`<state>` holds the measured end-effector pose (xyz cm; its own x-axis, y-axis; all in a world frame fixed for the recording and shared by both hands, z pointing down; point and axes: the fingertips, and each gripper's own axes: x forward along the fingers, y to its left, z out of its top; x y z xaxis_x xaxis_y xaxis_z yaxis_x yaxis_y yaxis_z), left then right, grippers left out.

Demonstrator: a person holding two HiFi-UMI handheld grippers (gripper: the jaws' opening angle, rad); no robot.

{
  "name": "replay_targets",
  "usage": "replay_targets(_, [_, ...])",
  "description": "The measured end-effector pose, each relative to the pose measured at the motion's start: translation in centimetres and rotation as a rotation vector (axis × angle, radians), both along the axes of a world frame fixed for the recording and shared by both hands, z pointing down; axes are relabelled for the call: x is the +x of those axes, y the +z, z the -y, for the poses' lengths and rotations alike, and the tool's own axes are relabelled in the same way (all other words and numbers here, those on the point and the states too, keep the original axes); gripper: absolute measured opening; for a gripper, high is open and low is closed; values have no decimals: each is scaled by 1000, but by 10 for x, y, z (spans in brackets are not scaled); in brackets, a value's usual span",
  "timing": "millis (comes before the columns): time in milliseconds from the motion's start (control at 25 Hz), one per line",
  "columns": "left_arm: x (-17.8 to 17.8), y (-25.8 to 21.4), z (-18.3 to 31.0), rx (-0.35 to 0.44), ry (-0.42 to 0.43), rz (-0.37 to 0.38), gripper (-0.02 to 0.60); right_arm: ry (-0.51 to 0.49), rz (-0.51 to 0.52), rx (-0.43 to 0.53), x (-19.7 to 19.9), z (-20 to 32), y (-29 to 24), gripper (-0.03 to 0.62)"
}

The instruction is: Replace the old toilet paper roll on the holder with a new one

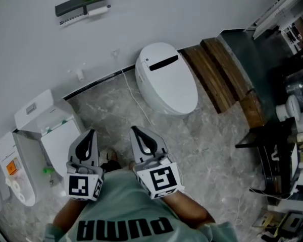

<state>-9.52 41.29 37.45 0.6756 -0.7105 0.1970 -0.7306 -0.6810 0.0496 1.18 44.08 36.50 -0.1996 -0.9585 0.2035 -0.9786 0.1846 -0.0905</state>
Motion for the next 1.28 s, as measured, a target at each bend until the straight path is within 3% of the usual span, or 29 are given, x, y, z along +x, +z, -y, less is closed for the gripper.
replay_targets(240, [-9, -5, 15, -10, 34, -72, 3, 25, -46, 12, -18, 11, -6, 3])
replay_targets(600, [-45, 1, 42, -24, 95, -104, 3, 109, -72, 6, -51, 39, -7, 3])
replay_targets(800, [-63, 15, 56, -35, 113, -69, 3, 111, -105, -3, -66, 52, -5, 3])
replay_targets(1080, [-70, 7, 81, 1, 76, -99, 3, 83, -119, -1, -70, 76, -8, 3])
replay_targets(1280, [-70, 12, 101, 8, 30, -72, 3, 27, -104, 6, -69, 103, 1, 3])
